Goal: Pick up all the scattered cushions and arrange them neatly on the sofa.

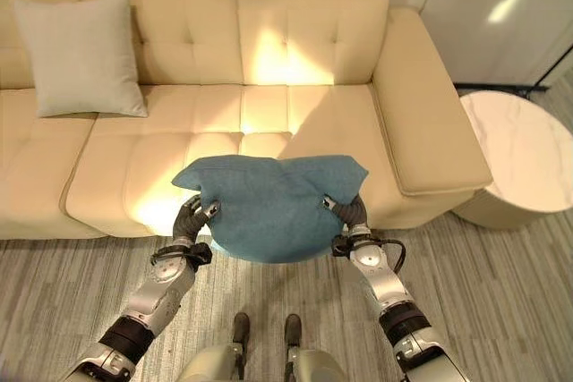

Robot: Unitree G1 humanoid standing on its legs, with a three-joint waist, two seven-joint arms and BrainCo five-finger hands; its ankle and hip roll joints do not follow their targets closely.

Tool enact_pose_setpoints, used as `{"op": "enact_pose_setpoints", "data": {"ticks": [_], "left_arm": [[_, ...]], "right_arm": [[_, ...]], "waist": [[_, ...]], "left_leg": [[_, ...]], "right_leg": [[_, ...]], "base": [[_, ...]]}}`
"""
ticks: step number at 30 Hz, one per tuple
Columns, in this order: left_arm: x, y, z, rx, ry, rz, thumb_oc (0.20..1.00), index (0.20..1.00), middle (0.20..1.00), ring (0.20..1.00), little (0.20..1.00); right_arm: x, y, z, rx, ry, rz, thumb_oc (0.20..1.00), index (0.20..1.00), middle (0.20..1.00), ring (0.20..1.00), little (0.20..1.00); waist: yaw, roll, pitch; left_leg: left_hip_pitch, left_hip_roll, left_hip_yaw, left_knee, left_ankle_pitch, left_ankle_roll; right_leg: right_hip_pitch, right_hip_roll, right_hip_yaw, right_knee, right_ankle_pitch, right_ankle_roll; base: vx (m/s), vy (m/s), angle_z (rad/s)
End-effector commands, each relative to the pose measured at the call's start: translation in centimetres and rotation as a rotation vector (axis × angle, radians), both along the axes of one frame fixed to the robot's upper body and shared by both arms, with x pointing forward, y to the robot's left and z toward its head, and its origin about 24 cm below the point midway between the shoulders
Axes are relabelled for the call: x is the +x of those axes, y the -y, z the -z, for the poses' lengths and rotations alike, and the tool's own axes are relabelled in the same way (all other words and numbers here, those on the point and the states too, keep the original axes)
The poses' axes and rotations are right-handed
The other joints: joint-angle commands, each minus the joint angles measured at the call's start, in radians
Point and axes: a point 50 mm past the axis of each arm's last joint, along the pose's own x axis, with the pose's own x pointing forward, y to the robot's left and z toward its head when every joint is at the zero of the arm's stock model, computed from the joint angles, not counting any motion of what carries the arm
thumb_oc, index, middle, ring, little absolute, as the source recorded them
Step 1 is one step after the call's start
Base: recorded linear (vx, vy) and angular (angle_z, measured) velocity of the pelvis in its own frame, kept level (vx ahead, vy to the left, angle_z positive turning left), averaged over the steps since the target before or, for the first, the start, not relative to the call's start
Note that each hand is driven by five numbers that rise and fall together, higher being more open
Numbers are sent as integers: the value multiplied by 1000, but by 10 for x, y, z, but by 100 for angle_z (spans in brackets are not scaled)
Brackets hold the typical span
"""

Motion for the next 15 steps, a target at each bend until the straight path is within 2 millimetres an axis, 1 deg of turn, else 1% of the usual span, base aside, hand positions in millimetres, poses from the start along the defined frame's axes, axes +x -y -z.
{"op": "enact_pose_setpoints", "data": {"ticks": [1, 2, 3, 4, 5, 6, 7, 8, 9, 10, 11, 12, 13, 14, 15], "left_arm": [[16, 28, -29, 2, 158, 134, 200, 200, 200, 200, 200], [15, 26, -29, -7, 160, 120, 200, 200, 200, 200, 200], [14, 25, -30, -10, 166, 118, 200, 200, 200, 200, 200], [12, 25, -29, -13, 165, 121, 200, 200, 200, 200, 200], [11, 25, -29, -15, 164, 124, 200, 200, 200, 200, 200], [11, 26, -29, -15, 163, 125, 200, 200, 200, 200, 200], [10, 25, -29, -11, 163, 124, 200, 200, 200, 200, 200], [10, 25, -30, -2, 168, 129, 200, 200, 200, 200, 200], [11, 25, -32, 3, 176, 135, 200, 200, 200, 200, 200], [12, 25, -35, 10, 187, 139, 200, 200, 200, 200, 200], [12, 25, -35, 20, 189, 140, 200, 200, 200, 200, 200], [13, 25, -36, 25, 194, 137, 200, 200, 200, 200, 200], [14, 25, -37, 24, 198, 138, 200, 200, 200, 200, 200], [14, 24, -37, 22, 198, 138, 200, 200, 200, 200, 200], [15, 23, -37, 22, 198, 135, 200, 200, 200, 200, 200]], "right_arm": [[12, -20, -36, 51, 186, -81, 200, 200, 200, 200, 200], [12, -23, -36, 45, 186, -93, 200, 200, 200, 200, 200], [12, -23, -37, 44, 188, -97, 200, 200, 200, 200, 200], [11, -24, -36, 54, 185, -98, 200, 200, 200, 200, 200], [11, -23, -36, 53, 184, -99, 200, 200, 200, 200, 200], [12, -26, -38, 47, 191, -107, 200, 200, 200, 200, 200], [12, -28, -39, 42, 193, -117, 200, 200, 200, 200, 200], [13, -29, -41, 40, 200, -121, 200, 200, 200, 200, 200], [15, -32, -42, 46, 207, -128, 200, 200, 200, 200, 200], [16, -35, -44, 50, 215, -136, 200, 200, 200, 200, 200], [16, -38, -44, 53, 214, -139, 200, 200, 200, 200, 200], [16, -39, -46, 61, 221, -141, 200, 200, 200, 200, 200], [17, -39, -47, 65, 223, -143, 200, 200, 200, 200, 200], [19, -37, -48, 66, 226, -140, 200, 200, 200, 200, 200], [21, -37, -51, 68, 235, -140, 200, 200, 200, 200, 200]], "waist": [[12, -2, -73], [21, -1, -74], [22, 3, -84], [22, 4, -90], [24, 3, -95], [31, 3, -95], [37, 0, -99], [35, -5, -90], [35, -1, -80], [30, 5, -70], [30, 8, -66], [26, 9, -66], [20, 7, -71], [16, 4, -72], [14, -2, -76]], "left_leg": [[-46, 10, 48, -78, 166, -26], [-23, -8, 21, -81, 149, -19], [-14, -13, 17, -81, 138, -12], [-3, -14, 22, -87, 136, -11], [11, -16, 27, -93, 130, -2], [28, -24, 34, -97, 116, 16], [61, -33, 54, -109, 93, 40], [75, -40, 57, -109, 88, 54], [84, -38, 62, -110, 81, 63], [92, -31, 68, -110, 76, 70], [100, -27, 73, -111, 64, 70], [113, -28, 73, -114, 59, 68], [124, -33, 67, -124, 54, 65], [134, -40, 59, -129, 51, 64], [148, -49, 61, -138, 46, 65]], "right_leg": [[-24, 4, 122, 128, -45, 108], [-4, 0, 136, 131, -58, 114], [3, -6, 142, 133, -61, 123], [15, -16, 147, 133, -63, 130], [25, -23, 153, 134, -66, 135], [25, -37, 159, 158, -69, 148], [7, -57, 171, 232, -41, 181], [-14, -67, 183, 297, 8, 199], [-53, -72, 186, 369, 33, 208], [-82, -69, 185, 418, 34, 205], [-103, -66, 182, 435, 22, 198], [-123, -54, 184, 424, 7, 189], [-144, -24, 193, 376, -8, 177], [-152, -7, 197, 345, -11, 171], [-162, -4, 181, 273, 1, 171]], "base": [[236, 152, 51], [257, 179, 18], [234, 172, -17], [224, 167, -65], [216, 198, -70], [252, 260, -64], [210, 262, -44], [147, 225, -47], [56, 172, -30], [61, 158, -12], [109, 147, -7], [156, 115, -10], [182, 79, -14], [204, 48, -14], [228, 14, -12]]}}
